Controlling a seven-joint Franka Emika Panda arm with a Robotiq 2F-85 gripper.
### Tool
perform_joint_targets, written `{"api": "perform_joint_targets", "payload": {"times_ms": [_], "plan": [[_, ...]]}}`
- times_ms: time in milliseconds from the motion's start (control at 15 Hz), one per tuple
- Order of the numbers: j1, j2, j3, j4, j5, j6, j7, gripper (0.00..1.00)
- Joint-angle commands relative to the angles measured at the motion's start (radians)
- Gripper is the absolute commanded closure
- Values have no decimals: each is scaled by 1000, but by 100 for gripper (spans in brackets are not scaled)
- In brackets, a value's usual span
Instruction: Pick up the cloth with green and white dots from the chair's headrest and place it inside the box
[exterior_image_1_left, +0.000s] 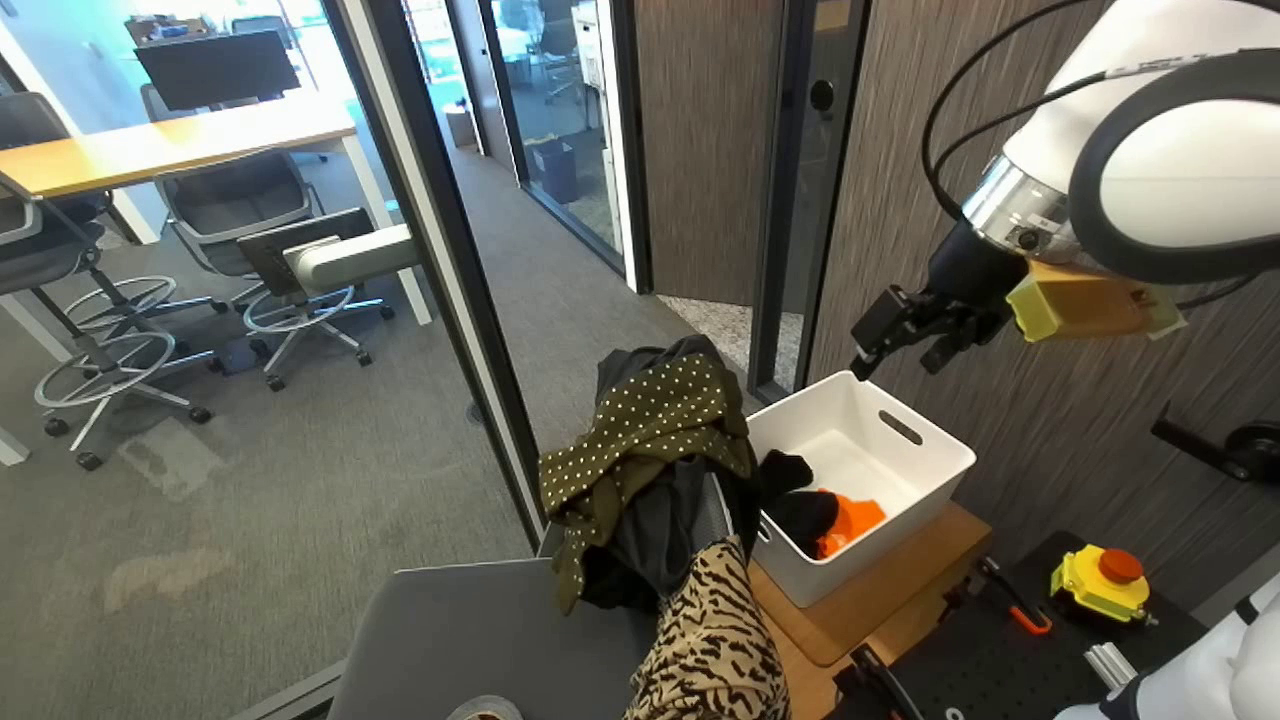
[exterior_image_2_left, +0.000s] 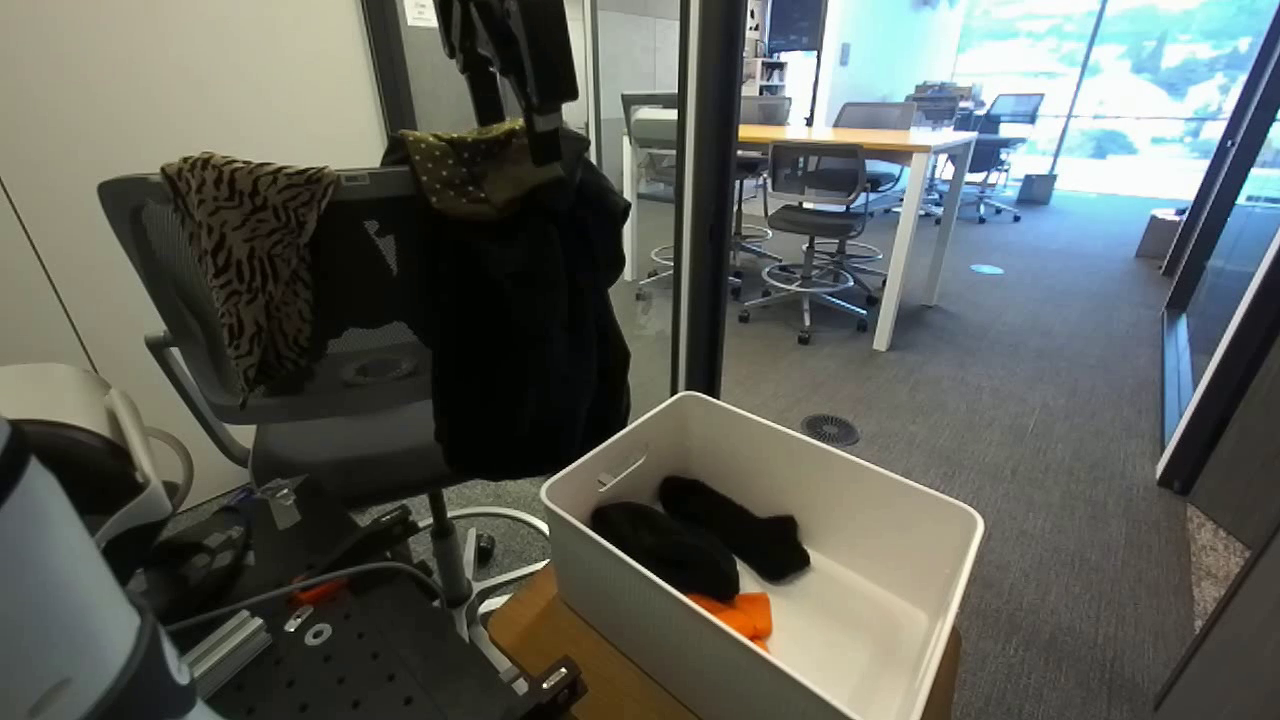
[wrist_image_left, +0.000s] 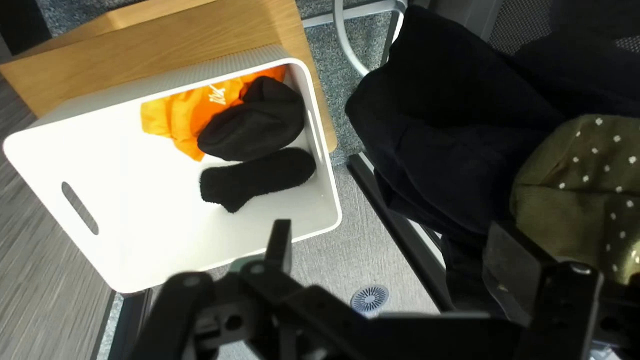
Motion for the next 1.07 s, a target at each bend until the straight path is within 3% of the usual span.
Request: {"api": "perform_joint_targets", "payload": {"times_ms": [0,467,1000], "plan": [[25,101,-7,68,27,77,-51,0],[164,327,-81,147,198,271,-202,0],[248,425,-116,295,384,150,-331,0]]}}
